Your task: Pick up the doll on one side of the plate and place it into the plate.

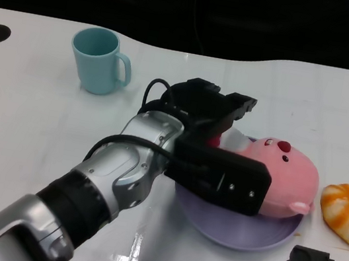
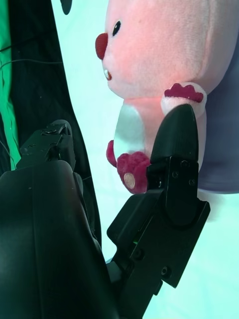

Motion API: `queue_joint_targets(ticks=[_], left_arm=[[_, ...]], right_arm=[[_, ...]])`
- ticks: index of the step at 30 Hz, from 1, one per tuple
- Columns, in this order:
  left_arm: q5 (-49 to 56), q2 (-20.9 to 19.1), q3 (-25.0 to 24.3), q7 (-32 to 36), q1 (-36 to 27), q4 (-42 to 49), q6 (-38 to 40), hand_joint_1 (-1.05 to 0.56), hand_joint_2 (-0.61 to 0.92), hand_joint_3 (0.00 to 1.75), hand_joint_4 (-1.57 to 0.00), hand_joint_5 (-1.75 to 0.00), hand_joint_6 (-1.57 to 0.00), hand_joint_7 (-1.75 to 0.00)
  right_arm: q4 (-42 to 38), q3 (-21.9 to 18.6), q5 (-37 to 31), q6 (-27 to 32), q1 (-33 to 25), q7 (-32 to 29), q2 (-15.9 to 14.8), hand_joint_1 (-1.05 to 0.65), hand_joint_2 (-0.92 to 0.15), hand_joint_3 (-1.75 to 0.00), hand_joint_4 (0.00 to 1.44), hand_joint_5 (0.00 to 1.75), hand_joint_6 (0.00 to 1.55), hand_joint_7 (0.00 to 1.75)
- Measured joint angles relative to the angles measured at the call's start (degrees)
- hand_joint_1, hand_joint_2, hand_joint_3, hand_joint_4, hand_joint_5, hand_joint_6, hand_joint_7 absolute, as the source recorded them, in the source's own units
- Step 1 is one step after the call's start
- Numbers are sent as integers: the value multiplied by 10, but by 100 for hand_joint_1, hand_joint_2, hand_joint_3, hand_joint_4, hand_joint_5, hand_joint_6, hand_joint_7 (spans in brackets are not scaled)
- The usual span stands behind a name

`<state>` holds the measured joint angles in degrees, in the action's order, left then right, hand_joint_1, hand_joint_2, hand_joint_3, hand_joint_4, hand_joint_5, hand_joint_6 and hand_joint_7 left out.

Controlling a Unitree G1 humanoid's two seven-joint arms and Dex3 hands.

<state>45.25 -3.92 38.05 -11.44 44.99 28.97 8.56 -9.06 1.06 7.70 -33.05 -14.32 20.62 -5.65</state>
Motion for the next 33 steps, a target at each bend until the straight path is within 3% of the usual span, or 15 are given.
queue_joint_targets(ticks=[8, 13, 15, 19, 22, 25, 26, 27, 28, 29, 31, 33], left_arm=[[-30, -62, -45, -20, -79, -142, -22, -102, 92, 58, -6, -9, -9, -3], [-36, -77, -57, -26, -100, -172, -30, -101, 92, 58, -6, -10, -10, -3], [-82, -86, -93, -25, -135, -208, -64, -83, 92, 41, -28, -25, -26, -9], [-183, -101, -166, -13, -219, -271, -141, -49, 92, 14, -49, -39, -51, -13], [-262, -96, -211, -12, -263, -272, -179, -27, 91, 6, -60, -50, -68, -15], [-339, -77, -243, -12, -294, -270, -215, -18, 91, 7, -64, -69, -82, -16], [-360, -71, -250, -15, -299, -270, -224, -16, 89, 14, -64, -83, -86, -22], [-385, -68, -257, -22, -305, -269, -235, -16, 77, 39, -64, -94, -86, -35], [-404, -67, -263, -28, -310, -269, -242, -15, 60, 75, -65, -103, -83, -53], [-424, -66, -271, -35, -316, -270, -247, -14, 50, 96, -69, -109, -82, -67], [-460, -62, -283, -48, -332, -271, -249, -13, 41, 117, -73, -115, -81, -84], [-495, -57, -295, -59, -355, -281, -242, -12, 36, 132, -75, -134, -77, -110]], right_arm=[[0, -3, 1, 1, 0, 0, -1, -99, -92, -42, 97, 140, 97, 108], [0, -4, 1, 1, 0, 0, -2, -99, -92, -42, 97, 141, 97, 108], [1, -4, 0, 1, 1, 0, -1, -99, -92, -43, 97, 141, 97, 108], [1, -8, 1, 2, -1, 0, -3, -98, -92, -43, 97, 141, 96, 108], [0, -8, 2, 1, 3, 3, -4, -97, -92, -44, 96, 141, 96, 108], [-2, -8, 1, 1, 5, 3, -4, -98, -92, -44, 96, 141, 96, 108], [-2, -8, 1, 1, 5, 3, -4, -98, -92, -44, 96, 141, 96, 109], [-2, -8, 1, 1, 5, 3, -4, -98, -92, -44, 96, 141, 96, 109], [-2, -8, 1, 2, 5, 3, -4, -98, -92, -44, 97, 141, 96, 109], [-2, -8, 1, 2, 4, 3, -4, -98, -92, -43, 97, 141, 96, 109], [-2, -8, 1, 2, 3, 3, -4, -97, -92, -43, 96, 141, 96, 109], [-2, -8, 1, 2, 4, 3, -4, -97, -92, -43, 96, 141, 96, 109]])
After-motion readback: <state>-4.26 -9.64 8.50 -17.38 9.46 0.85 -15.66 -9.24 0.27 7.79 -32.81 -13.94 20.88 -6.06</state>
